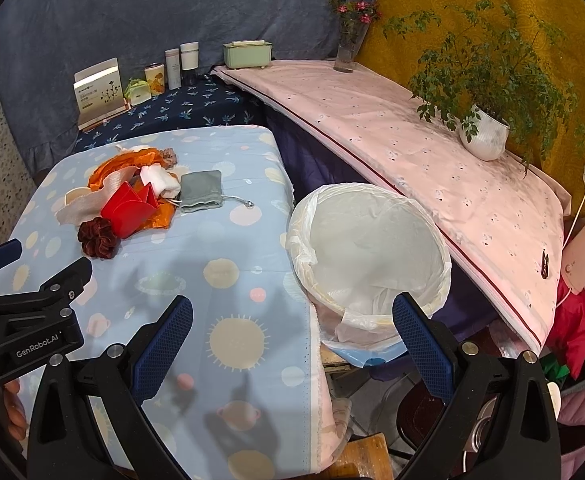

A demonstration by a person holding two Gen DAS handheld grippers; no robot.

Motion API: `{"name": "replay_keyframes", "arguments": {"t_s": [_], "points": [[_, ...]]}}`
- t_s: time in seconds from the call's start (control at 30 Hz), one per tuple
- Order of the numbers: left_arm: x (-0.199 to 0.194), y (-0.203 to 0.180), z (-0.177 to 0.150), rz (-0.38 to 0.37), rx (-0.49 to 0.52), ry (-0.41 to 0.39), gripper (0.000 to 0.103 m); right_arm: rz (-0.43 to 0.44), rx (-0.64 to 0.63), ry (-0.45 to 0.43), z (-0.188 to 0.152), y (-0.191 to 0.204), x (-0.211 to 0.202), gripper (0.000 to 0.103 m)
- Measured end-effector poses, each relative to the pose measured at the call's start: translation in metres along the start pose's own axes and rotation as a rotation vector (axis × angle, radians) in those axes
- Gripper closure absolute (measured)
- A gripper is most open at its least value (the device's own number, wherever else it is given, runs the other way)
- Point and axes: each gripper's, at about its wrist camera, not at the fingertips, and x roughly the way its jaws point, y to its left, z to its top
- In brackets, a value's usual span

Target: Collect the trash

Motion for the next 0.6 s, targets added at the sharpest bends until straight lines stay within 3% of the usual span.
{"name": "replay_keyframes", "arguments": {"t_s": [0.6], "points": [[0.0039,0.0028,-0.0037,0.003,-0.006,0.004,0.008,-0.001,-0.004,0.0,-0.0002,0.0019,0.0009,0.007]]}}
